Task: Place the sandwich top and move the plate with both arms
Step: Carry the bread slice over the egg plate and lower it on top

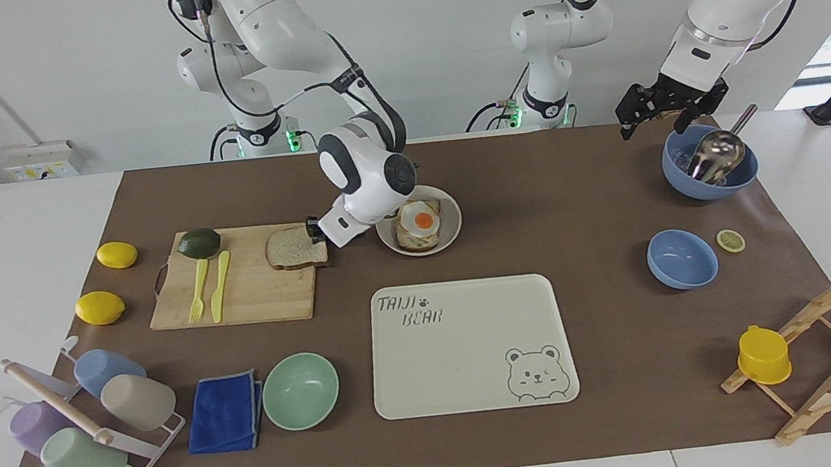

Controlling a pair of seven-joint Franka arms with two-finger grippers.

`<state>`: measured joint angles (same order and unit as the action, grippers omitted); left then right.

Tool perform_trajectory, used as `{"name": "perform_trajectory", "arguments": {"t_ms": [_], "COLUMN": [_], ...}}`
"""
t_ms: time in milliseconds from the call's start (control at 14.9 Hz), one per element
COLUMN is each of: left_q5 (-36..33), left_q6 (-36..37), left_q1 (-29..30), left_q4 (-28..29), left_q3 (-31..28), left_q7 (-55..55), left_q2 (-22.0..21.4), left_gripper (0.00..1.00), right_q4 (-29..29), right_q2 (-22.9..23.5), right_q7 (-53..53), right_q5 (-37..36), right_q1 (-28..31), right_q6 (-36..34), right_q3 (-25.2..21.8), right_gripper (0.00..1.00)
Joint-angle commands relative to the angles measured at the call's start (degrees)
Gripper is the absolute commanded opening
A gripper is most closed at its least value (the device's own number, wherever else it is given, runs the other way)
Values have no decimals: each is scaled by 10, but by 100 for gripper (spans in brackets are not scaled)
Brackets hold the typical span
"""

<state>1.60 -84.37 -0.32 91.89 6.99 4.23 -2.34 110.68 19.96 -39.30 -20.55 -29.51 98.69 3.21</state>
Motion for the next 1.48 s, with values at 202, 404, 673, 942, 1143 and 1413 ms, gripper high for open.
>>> {"name": "perform_trajectory", "arguments": {"t_ms": [202, 404, 673, 942, 1143, 1413], "left_q5": [-1, -1, -1, -1, -1, -1], "left_q6": [6, 6, 6, 6, 6, 7], "left_q1": [8, 8, 8, 8, 8, 8], "left_q4": [5, 5, 5, 5, 5, 5], "left_q3": [6, 6, 6, 6, 6, 6], "left_q7": [-7, -7, -7, -7, -7, -7], "left_q2": [-7, -7, -7, -7, -7, -7], "left_gripper": [100, 100, 100, 100, 100, 100], "right_q4": [-83, -190, -230, -224, -217, -180], "right_q2": [11, 43, 55, 54, 55, 52], "right_q7": [-9, -9, -20, -43, -60, -60], "right_q5": [30, 35, 31, 43, 54, 54], "right_q1": [1, 0, -67, -110, -124, -118], "right_q6": [-48, -132, -158, -94, -62, 5], "right_q3": [20, 49, 70, 74, 75, 75], "right_gripper": [0, 0, 0, 0, 0, 0]}}
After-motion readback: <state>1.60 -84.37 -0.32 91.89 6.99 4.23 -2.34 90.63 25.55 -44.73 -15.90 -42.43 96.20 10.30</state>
